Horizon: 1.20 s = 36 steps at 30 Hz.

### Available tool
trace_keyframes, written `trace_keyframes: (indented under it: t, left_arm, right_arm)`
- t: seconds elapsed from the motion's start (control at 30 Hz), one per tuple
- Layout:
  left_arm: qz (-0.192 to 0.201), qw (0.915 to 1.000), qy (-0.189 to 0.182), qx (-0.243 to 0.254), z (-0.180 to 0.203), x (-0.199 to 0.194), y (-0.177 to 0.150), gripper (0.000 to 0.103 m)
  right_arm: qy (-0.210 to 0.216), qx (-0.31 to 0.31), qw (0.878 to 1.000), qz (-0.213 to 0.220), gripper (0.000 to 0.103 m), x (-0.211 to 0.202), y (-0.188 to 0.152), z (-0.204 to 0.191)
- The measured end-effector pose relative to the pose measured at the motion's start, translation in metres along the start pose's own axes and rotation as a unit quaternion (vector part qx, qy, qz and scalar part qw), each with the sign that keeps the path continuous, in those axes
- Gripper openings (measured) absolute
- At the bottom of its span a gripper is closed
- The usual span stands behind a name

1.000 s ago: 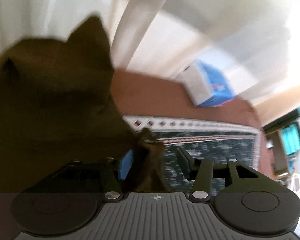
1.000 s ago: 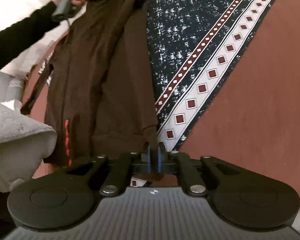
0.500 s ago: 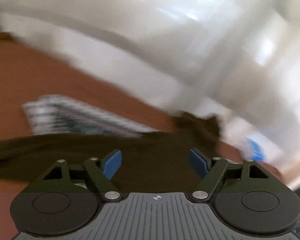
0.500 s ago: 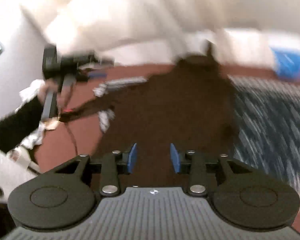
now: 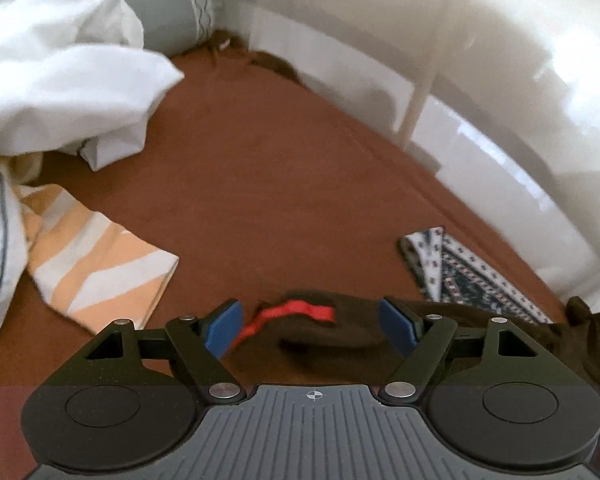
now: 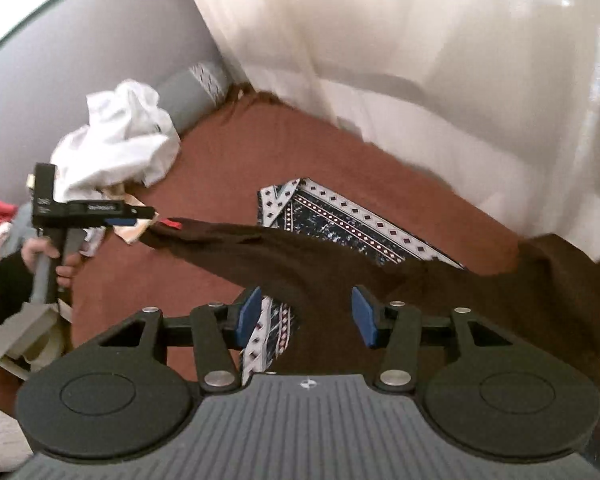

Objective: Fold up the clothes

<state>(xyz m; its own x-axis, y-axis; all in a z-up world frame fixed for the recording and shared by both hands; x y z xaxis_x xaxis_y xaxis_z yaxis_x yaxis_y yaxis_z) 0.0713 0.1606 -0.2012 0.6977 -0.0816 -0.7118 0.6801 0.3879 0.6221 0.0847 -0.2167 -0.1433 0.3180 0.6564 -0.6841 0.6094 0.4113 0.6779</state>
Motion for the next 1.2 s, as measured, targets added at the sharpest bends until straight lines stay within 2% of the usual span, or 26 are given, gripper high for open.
trace_keyframes:
  t: [0.17,0.33,0.5,0.6,0.67,0.7,0.8,0.87,0.9,0.97,1.03,1.13,1.2]
  left_arm:
    - [-0.036,0.9991,-0.024,-0.004,-0.010,0.020,-0.005,0.085]
    - [-0.052,0.9976,-0.045,0.003,-0.011,0.030,-0.010,0.085]
    - [-0.056,0.9970,-0.052,0.012,-0.008,0.035,-0.011,0.085]
    - [-0.059,0.9968,-0.051,0.018,-0.005,0.041,-0.012,0.084]
    - [-0.059,0.9967,-0.050,0.026,-0.002,0.044,-0.013,0.079]
    - [-0.061,0.9964,-0.049,0.032,0.000,0.045,-0.014,0.070]
    - [-0.071,0.9946,-0.052,0.055,0.008,0.047,-0.017,0.018]
    - [-0.074,0.9934,-0.057,0.067,0.014,0.045,-0.019,0.013]
    - [-0.074,0.9927,-0.062,0.072,0.018,0.042,-0.020,0.012]
    - [-0.075,0.9904,-0.093,0.068,0.028,0.028,-0.018,0.011]
    - [-0.073,0.9865,-0.126,0.074,0.043,0.007,-0.015,0.011]
    - [-0.064,0.9735,-0.194,0.102,0.084,-0.041,-0.013,0.011]
    - [-0.058,0.9608,-0.241,0.125,0.117,-0.076,-0.015,0.011]
  right_arm:
    - [-0.033,-0.032,0.997,-0.056,0.057,0.061,0.014,0.017]
    - [-0.064,-0.065,0.989,-0.117,0.057,0.114,0.013,0.032]
    - [-0.067,-0.104,0.981,-0.152,0.057,0.150,0.014,0.040]
    - [-0.047,-0.132,0.976,-0.167,0.057,0.168,0.015,0.039]
    - [-0.031,-0.149,0.972,-0.178,0.055,0.178,0.014,0.036]
    - [-0.025,-0.155,0.970,-0.186,0.054,0.183,0.012,0.036]
    - [-0.013,-0.155,0.966,-0.205,0.040,0.193,0.006,0.037]
    - [-0.003,-0.142,0.968,-0.206,0.013,0.194,0.004,0.038]
    - [0.001,-0.138,0.969,-0.205,0.009,0.193,0.004,0.038]
    - [0.009,-0.135,0.971,-0.199,0.004,0.189,0.006,0.038]
    - [0.020,-0.134,0.973,-0.189,0.004,0.181,0.010,0.037]
    - [0.034,-0.129,0.978,-0.162,0.003,0.160,0.020,0.038]
    - [0.041,-0.131,0.980,-0.144,0.003,0.143,0.024,0.041]
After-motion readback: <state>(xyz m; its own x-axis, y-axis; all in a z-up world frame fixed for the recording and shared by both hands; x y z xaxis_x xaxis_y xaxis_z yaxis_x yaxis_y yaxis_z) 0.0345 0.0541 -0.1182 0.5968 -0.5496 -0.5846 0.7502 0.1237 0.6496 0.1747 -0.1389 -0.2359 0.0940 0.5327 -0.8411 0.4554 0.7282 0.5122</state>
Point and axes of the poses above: each gripper's, at about its wrist camera, not at the fingertips, and x roughly the way its jaws point, z to its right, y to its top, the point moved 5 cm from there along x, roughly the way its jaws point, and after that the axes turned 4 degrees about z, right-handed, at the moved point
